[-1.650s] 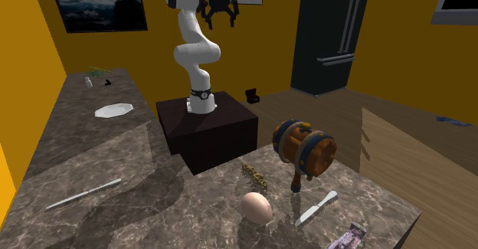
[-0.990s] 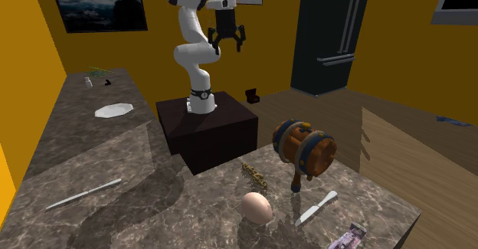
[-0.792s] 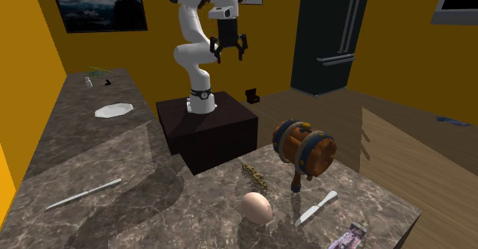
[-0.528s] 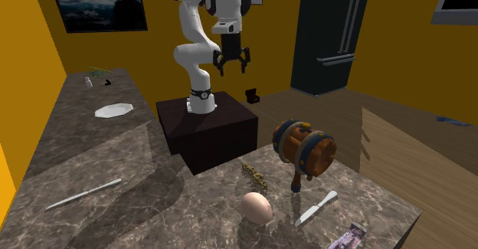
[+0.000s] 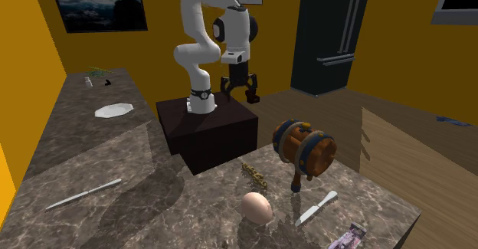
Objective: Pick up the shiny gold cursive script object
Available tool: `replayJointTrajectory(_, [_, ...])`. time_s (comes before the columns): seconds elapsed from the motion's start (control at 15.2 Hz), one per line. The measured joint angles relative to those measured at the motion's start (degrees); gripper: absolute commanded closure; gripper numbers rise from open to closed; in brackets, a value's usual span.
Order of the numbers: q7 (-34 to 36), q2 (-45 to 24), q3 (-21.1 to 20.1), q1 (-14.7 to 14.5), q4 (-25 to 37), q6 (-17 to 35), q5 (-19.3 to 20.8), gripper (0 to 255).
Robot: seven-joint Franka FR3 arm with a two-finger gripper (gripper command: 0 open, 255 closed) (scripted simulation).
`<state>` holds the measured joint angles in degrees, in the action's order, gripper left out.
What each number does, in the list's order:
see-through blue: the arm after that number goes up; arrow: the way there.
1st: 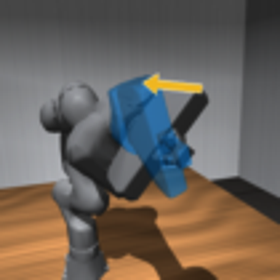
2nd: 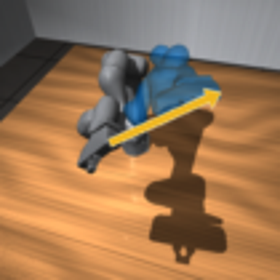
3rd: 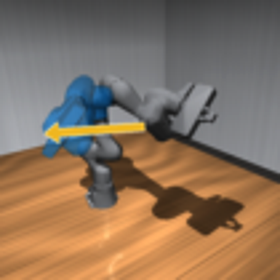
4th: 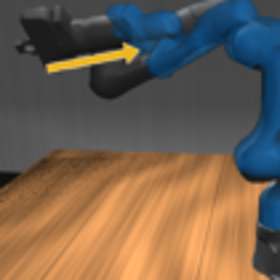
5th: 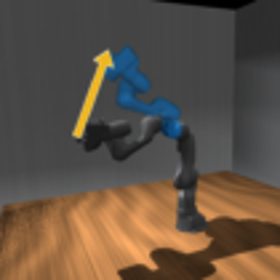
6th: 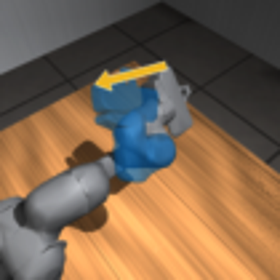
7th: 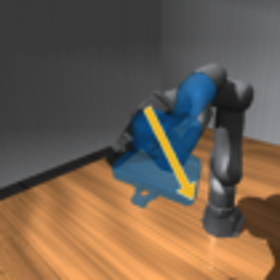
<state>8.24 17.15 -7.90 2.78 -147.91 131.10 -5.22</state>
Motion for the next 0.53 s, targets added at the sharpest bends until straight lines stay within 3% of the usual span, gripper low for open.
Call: replayJointTrajectory(0.53, [3.9, -18.6, -0.9, 1.2, 4.0, 14.7, 4.7, 0])
